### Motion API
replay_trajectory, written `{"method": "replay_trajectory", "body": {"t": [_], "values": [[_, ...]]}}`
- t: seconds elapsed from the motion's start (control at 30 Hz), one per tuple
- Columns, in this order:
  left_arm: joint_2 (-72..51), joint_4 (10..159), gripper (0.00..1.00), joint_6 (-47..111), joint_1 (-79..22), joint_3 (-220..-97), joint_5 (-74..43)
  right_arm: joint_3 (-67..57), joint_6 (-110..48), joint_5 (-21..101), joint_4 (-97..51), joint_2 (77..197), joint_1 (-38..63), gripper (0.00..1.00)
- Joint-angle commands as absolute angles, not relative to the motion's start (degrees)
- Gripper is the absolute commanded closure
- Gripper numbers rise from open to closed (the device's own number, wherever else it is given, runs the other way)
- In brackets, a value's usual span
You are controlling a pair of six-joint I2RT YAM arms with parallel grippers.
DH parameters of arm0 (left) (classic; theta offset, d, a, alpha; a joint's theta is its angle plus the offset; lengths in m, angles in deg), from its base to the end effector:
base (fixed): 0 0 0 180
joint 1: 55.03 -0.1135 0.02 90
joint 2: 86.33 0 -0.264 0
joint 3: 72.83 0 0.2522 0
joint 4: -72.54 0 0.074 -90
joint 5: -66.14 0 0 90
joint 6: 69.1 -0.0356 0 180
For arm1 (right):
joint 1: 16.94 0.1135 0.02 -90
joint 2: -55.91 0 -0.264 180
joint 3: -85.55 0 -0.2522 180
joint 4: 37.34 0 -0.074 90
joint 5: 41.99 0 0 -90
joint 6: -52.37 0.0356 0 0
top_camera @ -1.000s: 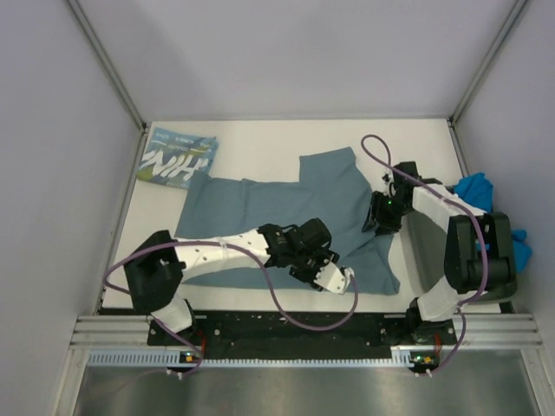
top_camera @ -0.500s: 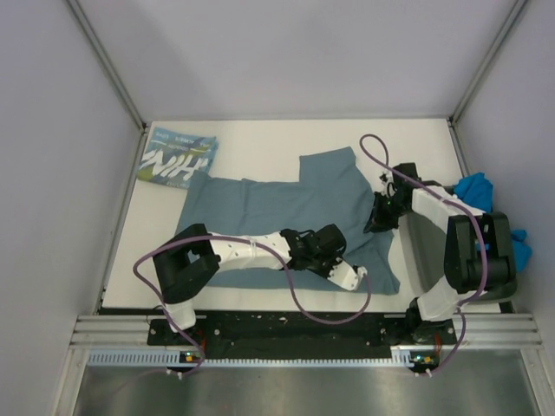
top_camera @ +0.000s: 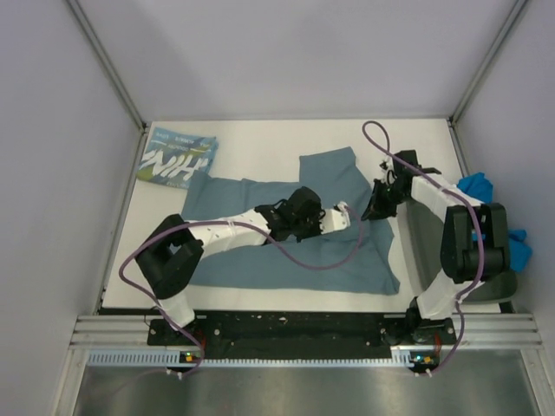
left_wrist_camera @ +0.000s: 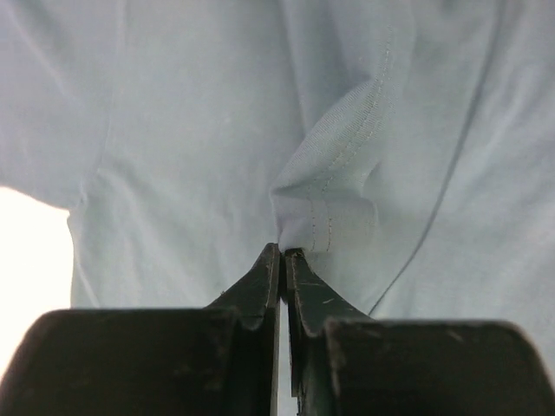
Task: Fold and stack the t-shirts
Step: Fold the flattened tshirt in 1/3 of the way
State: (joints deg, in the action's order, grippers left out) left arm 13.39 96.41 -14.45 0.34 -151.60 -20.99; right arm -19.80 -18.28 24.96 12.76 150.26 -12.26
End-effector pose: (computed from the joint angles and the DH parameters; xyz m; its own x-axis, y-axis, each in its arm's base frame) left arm 0.2132 -0.3119 0.2063 0.1604 0.7845 -0.5990 0.9185 0.1035 0.3816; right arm 0.3121 0.0395 0.1915 -0.9520 0.2280 -0.2040 0.1120 0.8803 0.4611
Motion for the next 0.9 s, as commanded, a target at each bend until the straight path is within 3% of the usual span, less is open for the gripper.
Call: {"method": "replay_trajectory", "body": {"t": [0.0,0.13,0.17,0.27,0.33,0.4,0.57,0.87], "values": [[13.86,94.55,0.94,-2.06,-4.05,-153.38,-14.03,-14.86,-17.15,23.93,12.64,155.74,-12.55,1.00],[18.33,99.55,0.94,7.16,-7.56,-157.68,-13.15,-11.17,-16.10,25.06,12.37,158.03,-12.64,0.79],[20.26,101.14,0.94,9.80,-8.70,-159.26,-12.18,-10.12,-15.75,26.11,12.29,158.21,-12.81,0.69],[24.66,106.15,0.86,14.91,-11.78,-163.22,-7.18,-7.65,-15.48,29.27,12.46,157.78,-12.90,0.61],[26.34,106.95,0.77,17.20,-13.10,-164.19,-6.11,-7.30,-16.09,30.95,12.55,155.77,-12.90,0.59],[27.04,106.34,0.75,18.96,-14.16,-164.02,-7.77,-8.69,-16.88,33.49,12.55,152.43,-12.90,0.59],[24.77,103.97,0.55,23.44,-17.15,-163.14,-8.22,-16.33,-20.13,34.48,12.11,142.41,-11.59,0.60],[24.32,104.23,0.50,23.28,-18.47,-165.95,-8.22,-31.37,-14.79,29.64,5.53,134.48,0.01,0.98]]}}
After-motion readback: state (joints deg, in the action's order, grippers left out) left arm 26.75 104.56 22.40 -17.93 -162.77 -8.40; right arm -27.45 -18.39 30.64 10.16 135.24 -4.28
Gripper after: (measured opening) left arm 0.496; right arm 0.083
